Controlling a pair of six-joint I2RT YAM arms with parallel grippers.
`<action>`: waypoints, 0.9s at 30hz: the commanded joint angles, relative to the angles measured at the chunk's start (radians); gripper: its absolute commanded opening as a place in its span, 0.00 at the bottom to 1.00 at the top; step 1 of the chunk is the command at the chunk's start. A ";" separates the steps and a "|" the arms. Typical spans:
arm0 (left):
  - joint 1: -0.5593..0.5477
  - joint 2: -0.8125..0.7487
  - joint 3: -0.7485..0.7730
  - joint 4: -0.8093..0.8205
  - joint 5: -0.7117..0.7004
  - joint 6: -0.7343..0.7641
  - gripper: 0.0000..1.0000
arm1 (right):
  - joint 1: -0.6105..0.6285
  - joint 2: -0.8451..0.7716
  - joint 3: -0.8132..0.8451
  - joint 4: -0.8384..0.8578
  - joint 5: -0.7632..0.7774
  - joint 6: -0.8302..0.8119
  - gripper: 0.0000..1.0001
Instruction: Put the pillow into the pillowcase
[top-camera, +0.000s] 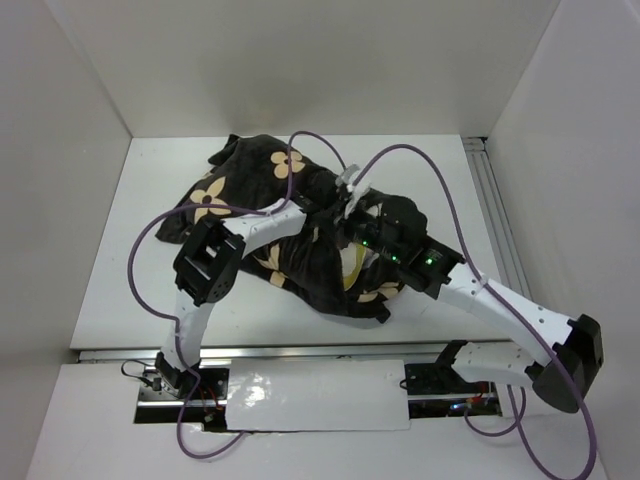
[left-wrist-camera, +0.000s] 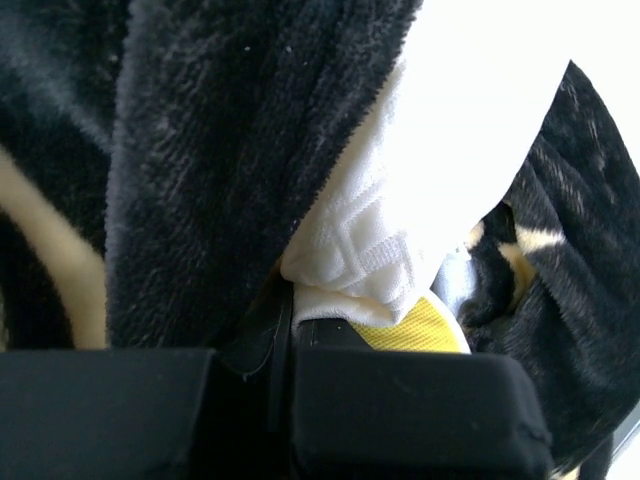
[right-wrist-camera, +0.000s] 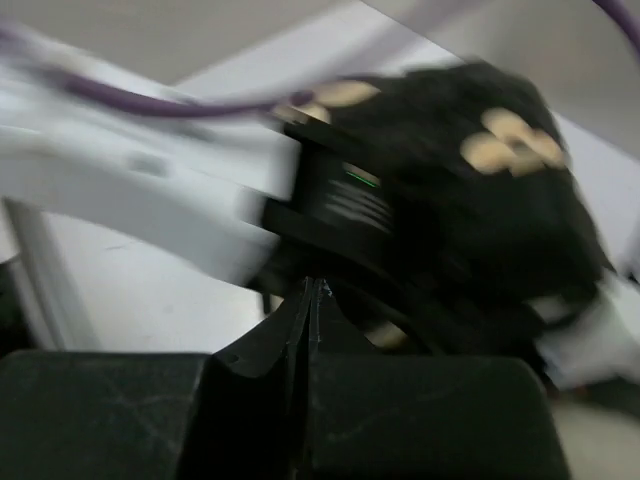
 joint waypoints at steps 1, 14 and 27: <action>0.070 0.027 -0.115 -0.283 -0.201 0.043 0.00 | -0.142 -0.094 -0.071 0.015 0.213 0.227 0.00; 0.155 -0.142 -0.106 -0.318 -0.220 0.019 0.00 | -0.387 -0.099 -0.009 -0.384 0.507 0.442 0.37; 0.098 -0.251 0.125 -0.385 -0.129 0.039 0.86 | -0.468 0.205 -0.100 -0.162 -0.015 0.488 0.86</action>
